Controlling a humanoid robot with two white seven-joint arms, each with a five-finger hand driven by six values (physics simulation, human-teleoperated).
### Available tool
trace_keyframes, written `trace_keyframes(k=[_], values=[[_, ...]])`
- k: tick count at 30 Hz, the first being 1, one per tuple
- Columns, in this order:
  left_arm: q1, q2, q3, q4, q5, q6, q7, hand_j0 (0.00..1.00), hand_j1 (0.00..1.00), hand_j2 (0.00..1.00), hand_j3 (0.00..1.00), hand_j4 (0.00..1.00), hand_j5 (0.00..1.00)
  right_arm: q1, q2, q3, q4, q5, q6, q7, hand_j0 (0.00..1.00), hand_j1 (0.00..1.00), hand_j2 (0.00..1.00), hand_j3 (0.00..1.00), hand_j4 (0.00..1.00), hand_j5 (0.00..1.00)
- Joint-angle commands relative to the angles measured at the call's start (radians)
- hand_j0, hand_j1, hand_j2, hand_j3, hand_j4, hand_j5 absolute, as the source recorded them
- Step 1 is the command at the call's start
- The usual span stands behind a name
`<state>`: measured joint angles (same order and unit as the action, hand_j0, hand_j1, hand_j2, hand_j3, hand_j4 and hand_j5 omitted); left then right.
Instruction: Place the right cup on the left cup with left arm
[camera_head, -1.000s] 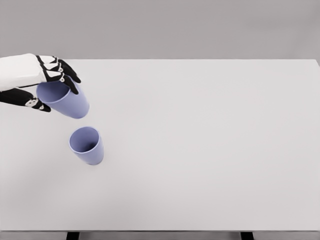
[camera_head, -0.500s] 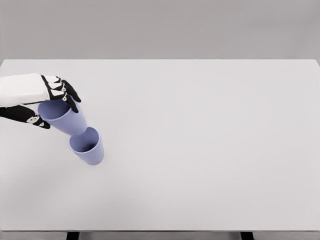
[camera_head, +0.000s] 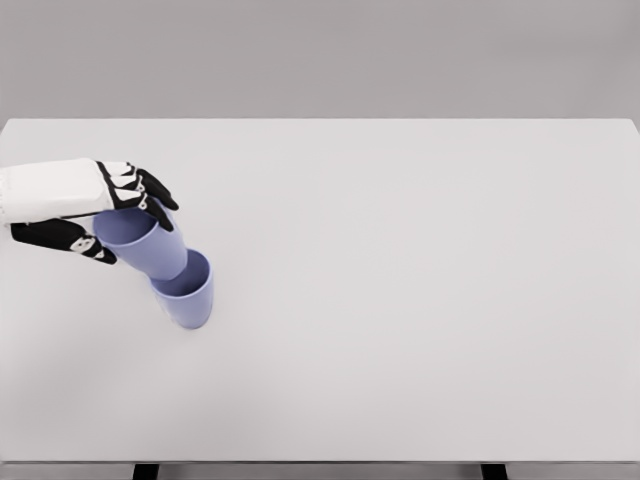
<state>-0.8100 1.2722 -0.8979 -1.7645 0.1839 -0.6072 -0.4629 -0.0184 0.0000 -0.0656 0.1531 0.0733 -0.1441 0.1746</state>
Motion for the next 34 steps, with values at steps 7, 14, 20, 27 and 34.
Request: trace_keyframes(k=[7, 14, 20, 27, 34], values=[[0.008, -0.001, -0.004, 0.000, -0.014, -0.004, -0.003, 0.52, 0.52, 0.52, 0.52, 0.52, 0.52, 0.000, 0.000, 0.001, 0.000, 0.000, 0.000, 0.000, 1.00, 1.00, 1.00, 1.00, 1.00, 1.00], [0.012, 0.019, -0.004, 0.000, -0.014, -0.004, -0.003, 0.53, 0.53, 0.53, 0.53, 0.53, 0.53, 0.000, 0.000, 0.001, 0.000, 0.000, 0.000, 0.000, 1.00, 1.00, 1.00, 1.00, 1.00, 1.00], [0.015, 0.015, -0.003, 0.000, -0.014, -0.004, -0.002, 0.98, 0.98, 0.98, 0.98, 0.98, 0.98, 0.000, 0.000, 0.000, 0.000, 0.000, 0.000, 0.000, 1.00, 1.00, 1.00, 1.00, 1.00, 1.00], [0.015, 0.010, 0.000, 0.000, -0.006, -0.004, 0.003, 1.00, 1.00, 1.00, 1.00, 1.00, 1.00, 0.000, 0.000, 0.000, 0.000, 0.000, 0.000, 0.000, 1.00, 1.00, 1.00, 1.00, 1.00, 1.00], [-0.018, -0.001, 0.019, 0.000, 0.051, -0.004, 0.000, 1.00, 1.00, 1.00, 1.00, 1.00, 1.00, 0.000, 0.000, 0.000, 0.000, 0.000, 0.000, 0.000, 1.00, 1.00, 1.00, 1.00, 1.00, 1.00]])
